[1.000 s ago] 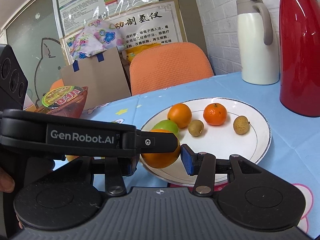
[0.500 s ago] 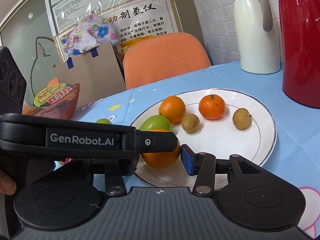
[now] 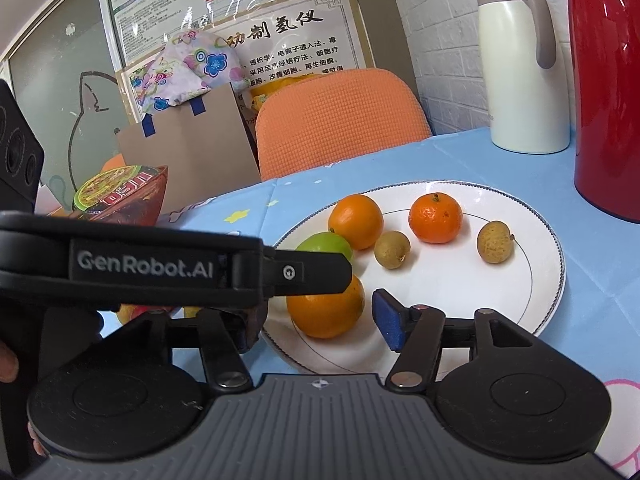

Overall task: Organize fruits
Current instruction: 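Open the left tool to release the orange on the plate, then move both open tools back toward the fruit cluster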

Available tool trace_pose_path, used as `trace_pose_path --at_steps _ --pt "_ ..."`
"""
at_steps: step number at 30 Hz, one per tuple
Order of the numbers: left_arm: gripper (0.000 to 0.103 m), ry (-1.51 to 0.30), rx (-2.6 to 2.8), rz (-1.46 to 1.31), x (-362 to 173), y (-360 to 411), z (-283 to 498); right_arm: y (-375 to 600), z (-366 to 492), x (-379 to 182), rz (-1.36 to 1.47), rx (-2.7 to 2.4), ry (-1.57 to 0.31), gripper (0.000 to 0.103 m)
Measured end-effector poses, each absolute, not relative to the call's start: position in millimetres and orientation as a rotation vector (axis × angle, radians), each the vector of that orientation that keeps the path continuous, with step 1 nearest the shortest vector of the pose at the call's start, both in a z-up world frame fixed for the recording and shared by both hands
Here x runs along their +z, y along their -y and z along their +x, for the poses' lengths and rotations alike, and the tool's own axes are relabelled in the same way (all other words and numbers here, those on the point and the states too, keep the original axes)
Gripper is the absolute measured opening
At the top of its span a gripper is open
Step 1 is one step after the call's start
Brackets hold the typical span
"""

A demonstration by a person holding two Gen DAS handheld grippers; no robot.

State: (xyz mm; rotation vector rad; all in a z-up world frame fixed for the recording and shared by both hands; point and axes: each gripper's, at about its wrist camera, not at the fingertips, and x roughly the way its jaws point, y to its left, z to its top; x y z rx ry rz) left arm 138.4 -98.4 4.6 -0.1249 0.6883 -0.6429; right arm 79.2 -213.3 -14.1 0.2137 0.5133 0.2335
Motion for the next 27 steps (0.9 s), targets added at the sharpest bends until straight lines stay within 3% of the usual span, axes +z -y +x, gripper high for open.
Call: trace_pose_path --at_steps 2,27 --pt "0.103 -0.675 -0.631 -0.13 7 95 134 214 77 -14 0.212 0.23 -0.513 0.103" --pt "0.103 -0.561 -0.296 -0.231 13 26 54 181 41 -3 0.075 0.278 -0.467 0.103"
